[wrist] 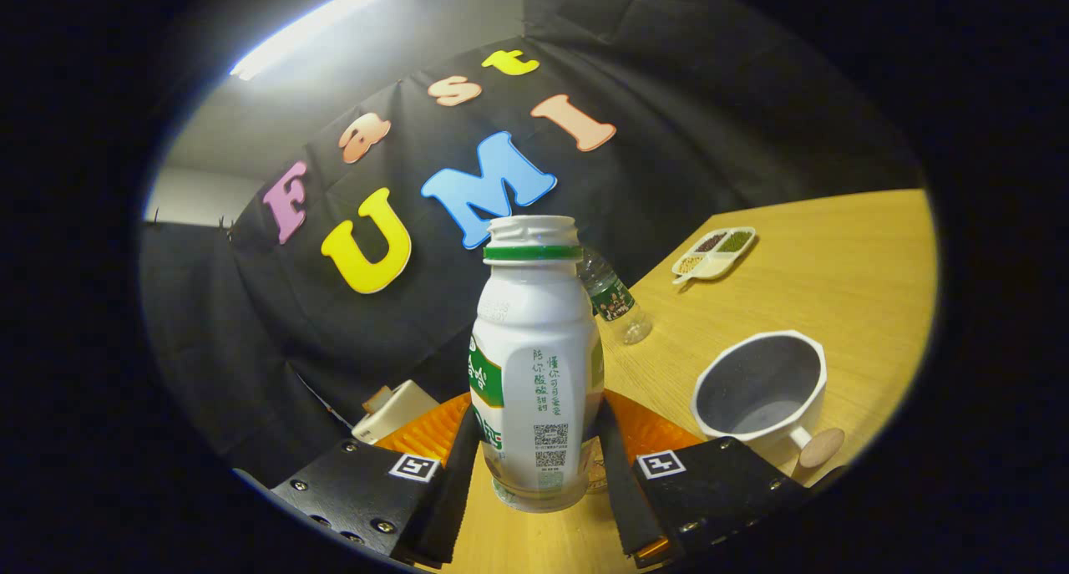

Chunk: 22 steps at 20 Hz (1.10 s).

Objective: Take the bottle from table, then pour the juice into the cup, finally place the bottle on the coaster

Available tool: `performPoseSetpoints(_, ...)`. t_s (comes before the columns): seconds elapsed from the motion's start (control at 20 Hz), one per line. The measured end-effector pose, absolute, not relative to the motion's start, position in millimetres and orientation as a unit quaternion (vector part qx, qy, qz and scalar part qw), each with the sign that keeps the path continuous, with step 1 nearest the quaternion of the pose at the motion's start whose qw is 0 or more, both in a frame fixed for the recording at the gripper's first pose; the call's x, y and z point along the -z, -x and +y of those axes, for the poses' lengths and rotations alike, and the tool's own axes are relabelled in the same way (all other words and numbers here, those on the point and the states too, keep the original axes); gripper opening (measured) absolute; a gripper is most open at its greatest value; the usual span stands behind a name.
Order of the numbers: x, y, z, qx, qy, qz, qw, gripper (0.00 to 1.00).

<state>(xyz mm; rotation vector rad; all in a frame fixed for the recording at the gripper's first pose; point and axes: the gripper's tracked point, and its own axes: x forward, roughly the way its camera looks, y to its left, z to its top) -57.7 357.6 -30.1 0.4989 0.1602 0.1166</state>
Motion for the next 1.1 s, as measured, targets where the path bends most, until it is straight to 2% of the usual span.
performPoseSetpoints(0.6, 48, 13, 382, -0.044, 0.005, 0.065, 0.997, 0.71)
performPoseSetpoints(1.1, 89, -6, 394, -0.066, 0.039, 0.097, 0.992, 0.71)
